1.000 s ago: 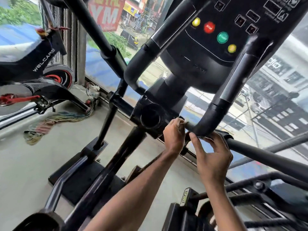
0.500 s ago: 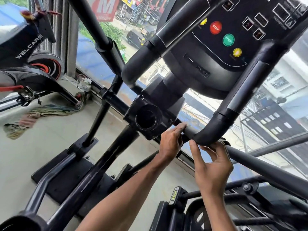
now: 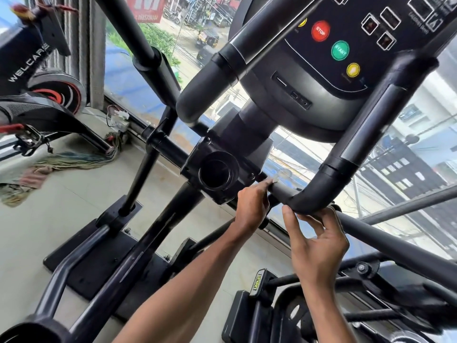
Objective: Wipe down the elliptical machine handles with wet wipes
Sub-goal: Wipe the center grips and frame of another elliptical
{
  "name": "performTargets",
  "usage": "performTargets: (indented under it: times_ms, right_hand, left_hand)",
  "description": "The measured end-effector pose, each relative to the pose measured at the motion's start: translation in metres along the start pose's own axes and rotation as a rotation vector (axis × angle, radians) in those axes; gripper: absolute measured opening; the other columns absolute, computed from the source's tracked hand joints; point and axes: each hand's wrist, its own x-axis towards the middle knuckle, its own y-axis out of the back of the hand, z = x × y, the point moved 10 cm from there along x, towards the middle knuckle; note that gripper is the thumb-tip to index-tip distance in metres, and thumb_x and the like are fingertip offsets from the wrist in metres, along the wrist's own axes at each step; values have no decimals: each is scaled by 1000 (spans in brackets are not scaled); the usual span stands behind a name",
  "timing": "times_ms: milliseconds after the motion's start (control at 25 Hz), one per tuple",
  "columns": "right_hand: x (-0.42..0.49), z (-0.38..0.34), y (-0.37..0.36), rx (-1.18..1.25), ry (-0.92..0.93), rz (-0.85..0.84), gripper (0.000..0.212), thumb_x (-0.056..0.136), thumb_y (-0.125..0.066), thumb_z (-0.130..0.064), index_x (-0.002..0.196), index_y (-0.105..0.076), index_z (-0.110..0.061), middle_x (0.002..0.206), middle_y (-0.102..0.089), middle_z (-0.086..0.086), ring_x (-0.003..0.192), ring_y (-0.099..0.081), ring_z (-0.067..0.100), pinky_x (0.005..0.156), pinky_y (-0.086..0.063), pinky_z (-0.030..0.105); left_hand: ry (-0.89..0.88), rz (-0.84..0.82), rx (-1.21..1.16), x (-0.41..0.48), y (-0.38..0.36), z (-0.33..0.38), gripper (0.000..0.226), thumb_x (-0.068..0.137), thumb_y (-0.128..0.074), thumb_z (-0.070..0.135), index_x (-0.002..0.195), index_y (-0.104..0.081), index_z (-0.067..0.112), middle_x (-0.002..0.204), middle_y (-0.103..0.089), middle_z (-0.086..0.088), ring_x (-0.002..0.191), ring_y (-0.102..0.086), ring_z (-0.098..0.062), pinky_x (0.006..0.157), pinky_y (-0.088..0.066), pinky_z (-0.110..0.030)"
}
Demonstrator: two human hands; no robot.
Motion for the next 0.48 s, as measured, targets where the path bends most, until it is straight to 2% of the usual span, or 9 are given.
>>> performTargets:
  times_ms: [80,160,240,360,480]
  right_hand:
    - [0,0,0,-1,1,6,33,86,-79,-42,102,-71,-14,98,-72,5,93,-72,23,84,-58,38]
    - [1,0,1,-9,5,13,33,86,-80,-41,102,-71,-13,97,-72,5,93,-72,24,84,-59,41]
    - [2,0,0,-19,0,11,32,86,-80,-41,101,-70,-14,97,-72,4,92,-73,25,83,-59,40]
    - [1,-2,0,-12,-1,16,33,85,-79,-42,100,-70,-14,96,-72,4,89,-72,25,80,-59,37]
    - [1,-2,-1,4,-1,19,33,85,-79,-42,102,-70,-15,97,-72,6,89,-72,24,80,-58,31]
  left_hand:
    - [200,-7,-249,-12,1,-17,47,86,-58,-12,120,-77,15,93,-80,1,77,-67,0,73,-49,-17]
    - [351,-2,-504,-25,0,-27,43,88,-58,-13,115,-80,14,90,-79,4,76,-63,1,70,-50,-19]
    - [422,36,-611,-33,2,-24,37,91,-60,-11,115,-79,9,94,-77,10,81,-66,4,73,-51,-15]
    - [368,91,-577,-36,20,-1,35,91,-63,-9,118,-77,8,102,-79,6,87,-68,8,78,-54,-17]
    - [116,72,-541,-42,48,33,38,93,-64,-8,126,-74,10,110,-78,5,92,-73,1,77,-60,-25]
